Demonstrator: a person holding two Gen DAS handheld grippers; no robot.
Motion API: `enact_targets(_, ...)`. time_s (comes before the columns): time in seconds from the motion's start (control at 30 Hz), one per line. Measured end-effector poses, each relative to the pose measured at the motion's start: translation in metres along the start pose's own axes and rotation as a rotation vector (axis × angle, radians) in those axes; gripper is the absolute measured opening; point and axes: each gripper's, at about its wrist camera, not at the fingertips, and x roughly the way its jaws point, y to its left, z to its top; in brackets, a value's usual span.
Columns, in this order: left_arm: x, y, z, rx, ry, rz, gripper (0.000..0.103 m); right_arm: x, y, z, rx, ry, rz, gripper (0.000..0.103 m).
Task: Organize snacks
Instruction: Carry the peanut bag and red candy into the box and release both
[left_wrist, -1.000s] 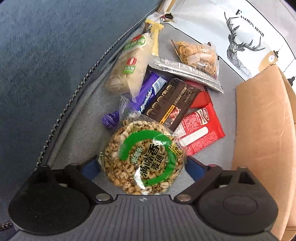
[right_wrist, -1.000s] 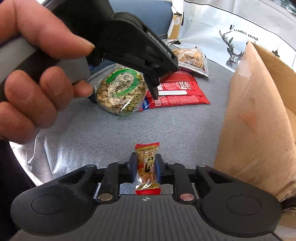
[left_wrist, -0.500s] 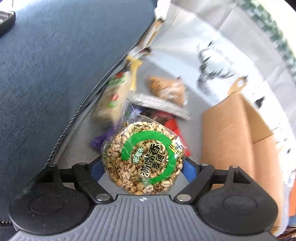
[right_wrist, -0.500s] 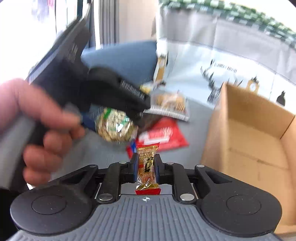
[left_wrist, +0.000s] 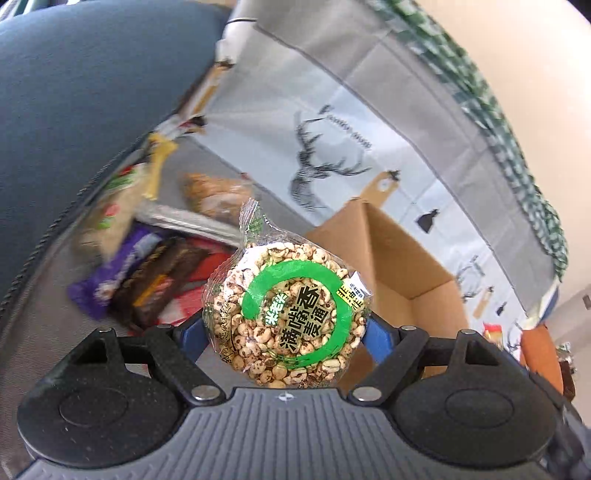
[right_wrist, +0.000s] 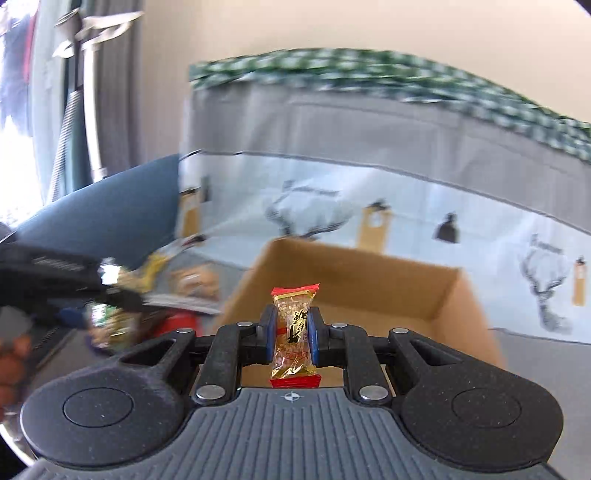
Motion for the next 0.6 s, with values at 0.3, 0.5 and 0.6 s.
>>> enact_targets(0.3, 0.003, -0.075, -0.021, 0.249, -0.115, -0.106, 0.087, 0.012, -0.079, -0.028, 0.085, 0.021, -0.102, 0.018)
enact_targets(0.5, 0.018, -0.120, -0.049, 0.386, -0.190, -0.128, 0.087, 0.011, -0.089, -0.037, 0.034, 0.027, -0.127, 0.018)
enact_targets(0.6, 0.030, -0.135, -0.061, 0.427, -0.175, -0.131, 0.087, 0.008, -0.098, -0.041, 0.045, 0.029, -0.142, 0.018)
